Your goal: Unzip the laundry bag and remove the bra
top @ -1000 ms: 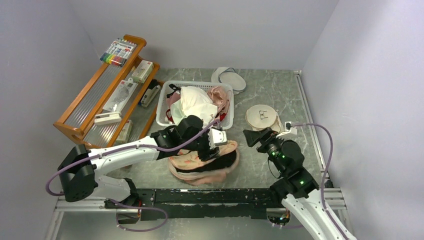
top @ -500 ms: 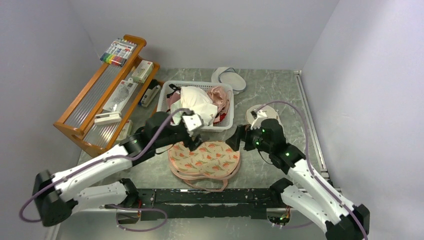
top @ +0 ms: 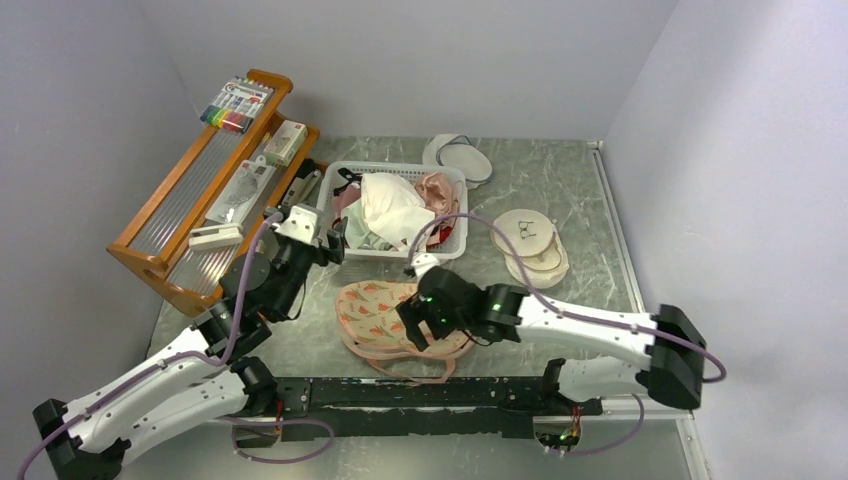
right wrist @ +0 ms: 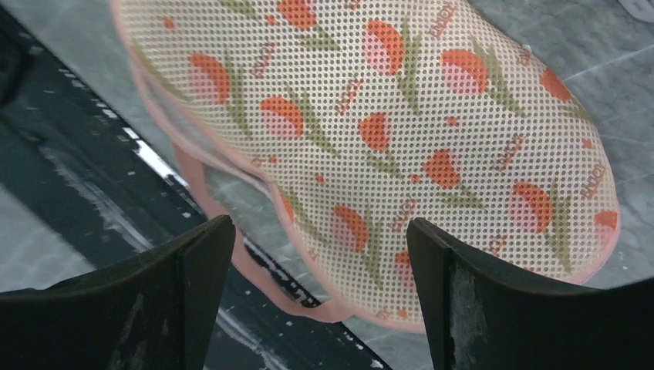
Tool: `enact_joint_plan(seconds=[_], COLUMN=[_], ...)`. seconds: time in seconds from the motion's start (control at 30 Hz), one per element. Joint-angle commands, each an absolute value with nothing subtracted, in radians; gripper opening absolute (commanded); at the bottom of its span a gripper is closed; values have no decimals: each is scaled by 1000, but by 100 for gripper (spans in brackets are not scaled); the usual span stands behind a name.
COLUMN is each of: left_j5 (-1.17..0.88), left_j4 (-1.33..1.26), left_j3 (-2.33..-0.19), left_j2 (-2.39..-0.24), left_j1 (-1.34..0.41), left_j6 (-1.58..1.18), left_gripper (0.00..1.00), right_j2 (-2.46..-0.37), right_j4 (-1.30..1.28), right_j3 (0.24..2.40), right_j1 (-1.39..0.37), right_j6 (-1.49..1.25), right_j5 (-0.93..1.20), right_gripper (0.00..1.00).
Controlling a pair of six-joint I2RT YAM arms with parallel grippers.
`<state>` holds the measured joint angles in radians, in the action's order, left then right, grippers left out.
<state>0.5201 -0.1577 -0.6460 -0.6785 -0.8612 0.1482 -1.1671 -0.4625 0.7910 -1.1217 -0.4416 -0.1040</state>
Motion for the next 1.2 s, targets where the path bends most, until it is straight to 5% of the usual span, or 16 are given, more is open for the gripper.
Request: enact_joint_plan(seconds=[0.0,0.6,1.0,1.17], left_j5=[591,569,570,569], left_j4=[-183,-167,-162,-160], left_j3=[-653,-661,-663,-662], left_j2=[-690,-704,-703,-705], left_j1=[-849,-848,-846,-848], left_j6=[138,134,129,129], left_gripper=[83,81,81,81], right_j2=[-1321,-1404,-1370,-1306], right_j4=[-579,-459,-476,-545], right_j3=[874,785,784,819], right_j1=[-1216,-1254,-1254,-1253], right_j6=[-394,-460,-593,-675], right_j5=[-337,-278,-260,-229], right_gripper=[81,69,9,2])
